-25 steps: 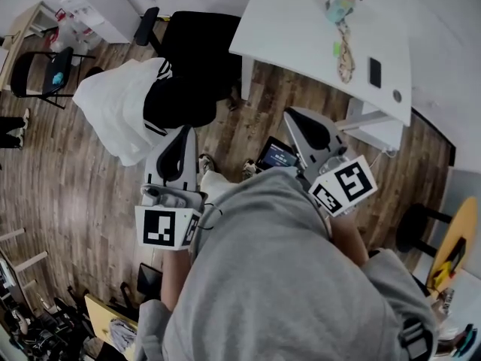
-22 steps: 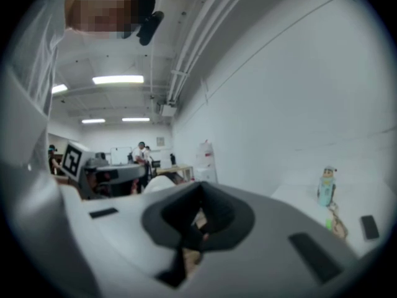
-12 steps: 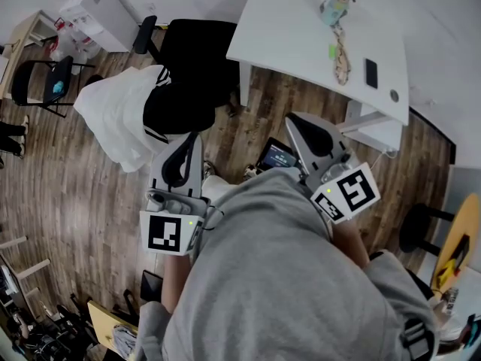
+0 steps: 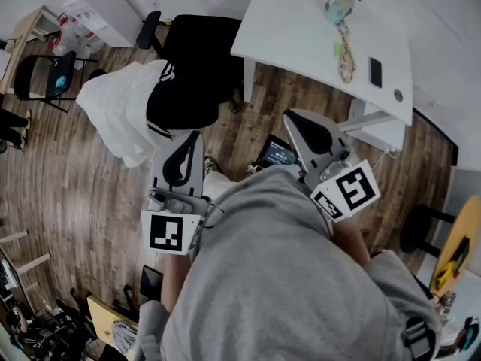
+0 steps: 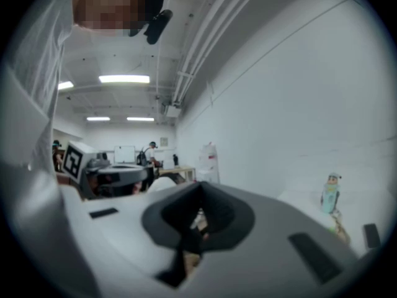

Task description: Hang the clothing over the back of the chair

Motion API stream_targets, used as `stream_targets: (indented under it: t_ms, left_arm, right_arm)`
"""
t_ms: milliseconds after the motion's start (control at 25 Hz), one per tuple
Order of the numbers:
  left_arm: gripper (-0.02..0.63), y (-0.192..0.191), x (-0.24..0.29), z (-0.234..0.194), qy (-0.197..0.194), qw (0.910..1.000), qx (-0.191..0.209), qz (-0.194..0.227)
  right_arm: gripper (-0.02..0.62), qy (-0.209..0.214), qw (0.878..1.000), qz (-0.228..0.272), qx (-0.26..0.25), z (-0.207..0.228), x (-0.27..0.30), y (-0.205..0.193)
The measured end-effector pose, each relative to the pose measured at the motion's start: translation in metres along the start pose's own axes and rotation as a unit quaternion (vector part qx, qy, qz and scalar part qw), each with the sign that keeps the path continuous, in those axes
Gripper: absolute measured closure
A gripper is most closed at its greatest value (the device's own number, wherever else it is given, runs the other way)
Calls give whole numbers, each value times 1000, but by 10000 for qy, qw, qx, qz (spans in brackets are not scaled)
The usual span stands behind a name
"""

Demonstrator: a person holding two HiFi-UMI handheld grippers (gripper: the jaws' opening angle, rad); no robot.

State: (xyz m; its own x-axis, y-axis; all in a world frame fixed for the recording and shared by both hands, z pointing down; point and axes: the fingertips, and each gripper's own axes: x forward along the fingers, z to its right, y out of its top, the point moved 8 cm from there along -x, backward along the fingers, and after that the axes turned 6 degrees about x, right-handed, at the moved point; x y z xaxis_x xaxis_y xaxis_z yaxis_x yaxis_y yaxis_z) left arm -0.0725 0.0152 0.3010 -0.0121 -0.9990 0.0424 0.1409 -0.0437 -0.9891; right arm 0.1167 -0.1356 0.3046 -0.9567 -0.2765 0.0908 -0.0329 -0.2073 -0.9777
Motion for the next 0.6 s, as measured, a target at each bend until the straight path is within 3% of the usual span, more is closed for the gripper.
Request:
stream_targets:
  t_ms: [600]
  left_arm:
    - [575,-3,-4,4,112,9999,-25,3]
  right_arm:
    - [561,10,10000,-61,35,4,-5,-7]
